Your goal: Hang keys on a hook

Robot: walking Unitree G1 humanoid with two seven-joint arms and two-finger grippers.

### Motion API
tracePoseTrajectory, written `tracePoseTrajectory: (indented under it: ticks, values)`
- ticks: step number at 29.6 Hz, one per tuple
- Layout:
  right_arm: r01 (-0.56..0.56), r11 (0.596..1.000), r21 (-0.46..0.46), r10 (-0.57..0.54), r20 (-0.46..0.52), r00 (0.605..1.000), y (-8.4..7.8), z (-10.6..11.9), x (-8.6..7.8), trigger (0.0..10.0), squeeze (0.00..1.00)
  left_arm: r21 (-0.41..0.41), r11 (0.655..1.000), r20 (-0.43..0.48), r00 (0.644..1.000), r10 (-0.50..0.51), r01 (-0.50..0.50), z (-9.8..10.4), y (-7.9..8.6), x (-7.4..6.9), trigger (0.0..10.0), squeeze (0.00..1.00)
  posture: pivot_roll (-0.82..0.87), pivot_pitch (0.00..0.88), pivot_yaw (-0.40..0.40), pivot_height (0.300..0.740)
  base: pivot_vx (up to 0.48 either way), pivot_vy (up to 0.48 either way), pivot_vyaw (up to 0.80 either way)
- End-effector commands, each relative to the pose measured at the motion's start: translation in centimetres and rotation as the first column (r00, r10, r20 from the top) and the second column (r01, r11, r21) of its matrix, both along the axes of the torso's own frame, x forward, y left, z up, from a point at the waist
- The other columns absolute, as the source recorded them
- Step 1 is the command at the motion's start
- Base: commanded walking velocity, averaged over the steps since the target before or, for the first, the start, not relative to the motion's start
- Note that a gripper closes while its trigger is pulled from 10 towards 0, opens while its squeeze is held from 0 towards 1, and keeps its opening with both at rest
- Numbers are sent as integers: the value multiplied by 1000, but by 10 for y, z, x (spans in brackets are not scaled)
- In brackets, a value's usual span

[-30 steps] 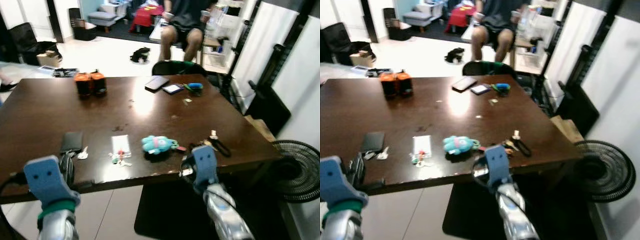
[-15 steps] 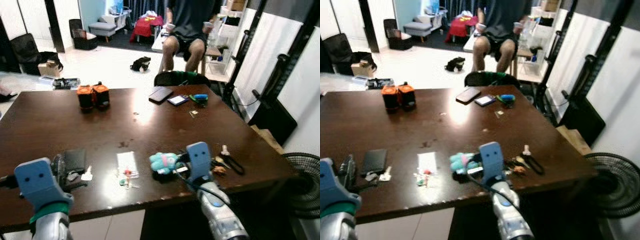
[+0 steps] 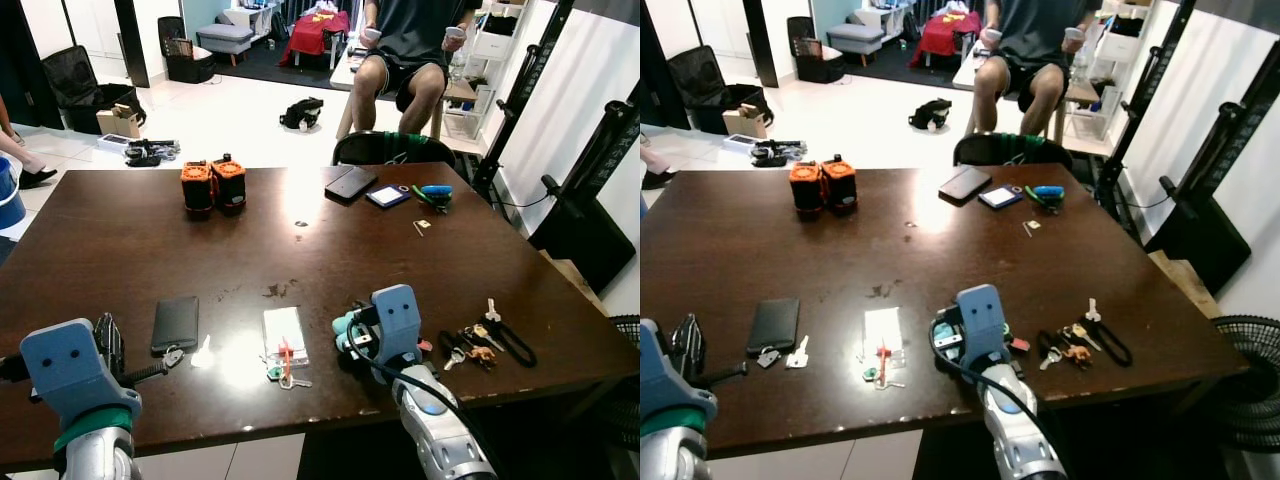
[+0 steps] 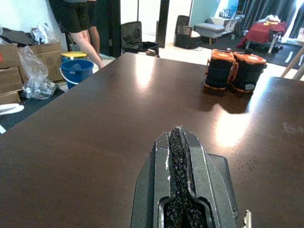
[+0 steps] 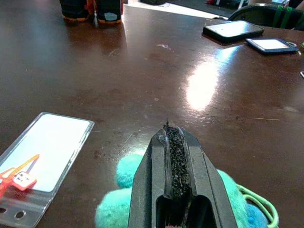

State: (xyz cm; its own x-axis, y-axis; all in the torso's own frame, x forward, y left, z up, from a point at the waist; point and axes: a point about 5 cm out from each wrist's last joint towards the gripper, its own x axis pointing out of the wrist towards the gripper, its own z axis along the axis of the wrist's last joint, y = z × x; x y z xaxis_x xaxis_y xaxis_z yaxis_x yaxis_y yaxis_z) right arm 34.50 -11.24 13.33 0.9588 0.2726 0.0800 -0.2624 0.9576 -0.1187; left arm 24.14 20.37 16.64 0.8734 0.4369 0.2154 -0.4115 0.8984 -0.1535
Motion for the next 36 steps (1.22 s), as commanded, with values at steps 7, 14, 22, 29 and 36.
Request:
tracePoseTrajectory:
  ticks: [7, 14, 22, 29, 36]
  values:
    - [21, 1000, -8, -22, -42, 999, -5, -5, 3, 10000, 0, -3, 1000, -14, 1000, -4, 4, -4, 1, 1, 10000, 0, -77, 37, 49, 740, 0, 0, 0]
    - [63, 998, -18, -64, -50, 997, -14, -5, 7, 10000, 0, -3, 1000, -21, 1000, -10, 10, -4, 3, 1, 10000, 0, -77, 41, 53, 740, 0, 0, 0]
    - [56, 998, -25, -57, -50, 997, -12, -6, 6, 10000, 0, -6, 1000, -22, 1000, -12, 11, -4, 2, 2, 10000, 0, -79, 42, 55, 740, 0, 0, 0]
    - [47, 998, -29, -48, -52, 997, -9, -8, 4, 10000, 0, -31, 999, -20, 1000, -9, 9, -5, 1, 2, 10000, 0, -76, 42, 54, 740, 0, -379, 0]
    - [44, 999, -31, -46, -52, 998, -9, -8, 4, 10000, 0, -19, 1000, -34, 999, 2, -3, -6, 3, 1, 10000, 0, -73, 39, 50, 740, 0, 0, 0]
